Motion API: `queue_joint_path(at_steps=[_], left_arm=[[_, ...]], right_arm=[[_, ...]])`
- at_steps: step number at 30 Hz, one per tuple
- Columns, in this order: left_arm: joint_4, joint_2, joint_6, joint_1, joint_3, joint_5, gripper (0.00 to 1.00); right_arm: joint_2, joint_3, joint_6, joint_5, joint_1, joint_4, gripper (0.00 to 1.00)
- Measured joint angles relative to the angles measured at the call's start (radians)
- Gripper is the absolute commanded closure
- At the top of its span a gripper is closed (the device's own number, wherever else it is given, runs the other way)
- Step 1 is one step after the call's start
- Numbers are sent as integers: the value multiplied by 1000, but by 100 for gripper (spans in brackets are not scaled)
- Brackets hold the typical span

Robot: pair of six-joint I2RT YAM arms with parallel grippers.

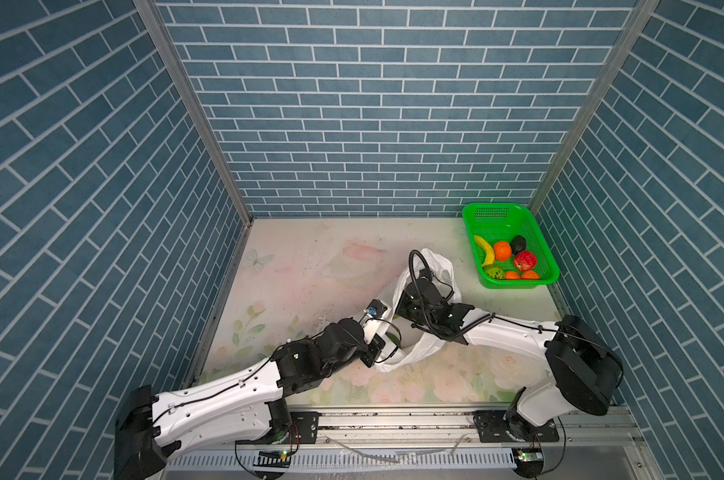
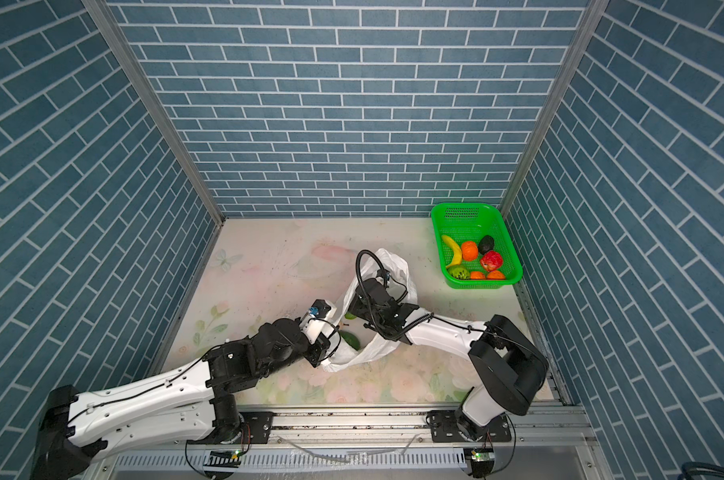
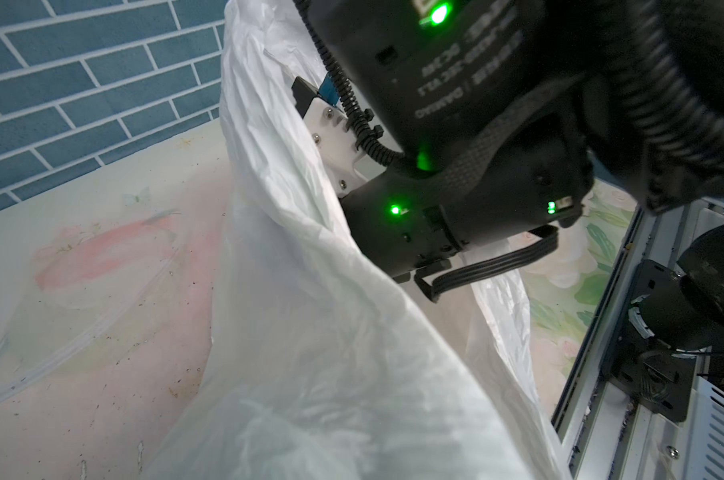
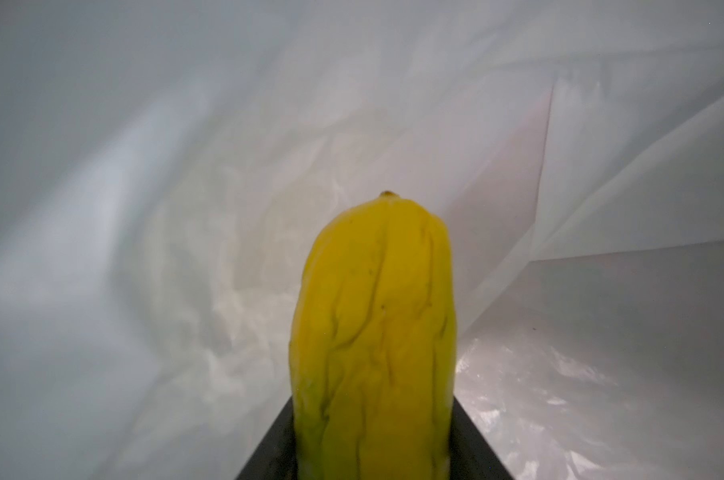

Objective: Untie the knot of the plastic bag and take out the fruit
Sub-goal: 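Lift the green-yellow papaya out of the bag toward the basket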

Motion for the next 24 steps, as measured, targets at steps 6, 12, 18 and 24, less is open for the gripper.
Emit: queue_joint_path(at_steps=[6,12,18,24], left_arm=[[2,16,19,0,1,-9,100],[8,23,31,0,1,-17,100],[16,28,41,0,1,-18,100],[16,28,46,0,1,-18,100]], right_arm=[[-89,-24,-99,-1,46,-92,60],[-192,-28,-183,7,103,-200,60],[-296,-27,-224,24,126,-296,60],[-401,-10,-236,54,129,-411,59]])
